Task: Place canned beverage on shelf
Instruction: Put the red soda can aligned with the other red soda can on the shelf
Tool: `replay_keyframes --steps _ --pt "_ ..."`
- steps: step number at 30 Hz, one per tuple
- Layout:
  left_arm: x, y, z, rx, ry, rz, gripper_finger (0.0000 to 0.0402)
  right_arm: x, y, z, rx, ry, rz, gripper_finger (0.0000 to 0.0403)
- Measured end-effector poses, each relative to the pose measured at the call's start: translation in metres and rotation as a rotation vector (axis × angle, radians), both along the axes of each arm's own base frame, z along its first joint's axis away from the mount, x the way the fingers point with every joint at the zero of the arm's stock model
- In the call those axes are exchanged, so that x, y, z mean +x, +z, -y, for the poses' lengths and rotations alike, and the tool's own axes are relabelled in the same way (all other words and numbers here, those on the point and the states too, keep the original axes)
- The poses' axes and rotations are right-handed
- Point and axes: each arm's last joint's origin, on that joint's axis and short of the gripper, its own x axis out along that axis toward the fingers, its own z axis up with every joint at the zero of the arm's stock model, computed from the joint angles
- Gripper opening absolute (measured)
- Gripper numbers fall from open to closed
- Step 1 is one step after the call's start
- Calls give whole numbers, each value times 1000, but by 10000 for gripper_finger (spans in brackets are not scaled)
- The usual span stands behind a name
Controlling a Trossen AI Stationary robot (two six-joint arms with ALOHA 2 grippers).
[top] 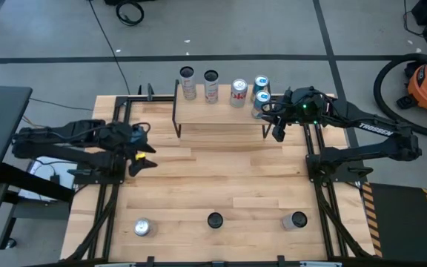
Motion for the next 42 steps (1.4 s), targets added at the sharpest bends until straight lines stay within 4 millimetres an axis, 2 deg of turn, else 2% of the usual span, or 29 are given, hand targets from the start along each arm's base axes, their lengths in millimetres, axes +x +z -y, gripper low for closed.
replay_keyframes --steps 10,17,26,36,42 --pt "1 2 16 -41 -105 28 313 0 0 0 -5 4 -3 87" --pt "24 -1 33 -119 -77 30 313 2 -1 1 -10 10 -14 87" --pt "43 -17 61 -170 -125 -92 313 3 -2 1 19 -10 -4 87" --pt "51 2 103 -237 -217 -142 313 4 -2 -2 114 -54 34 87" --pt "45 -1 124 -249 -187 -274 313 6 -2 -10 166 -45 50 87"
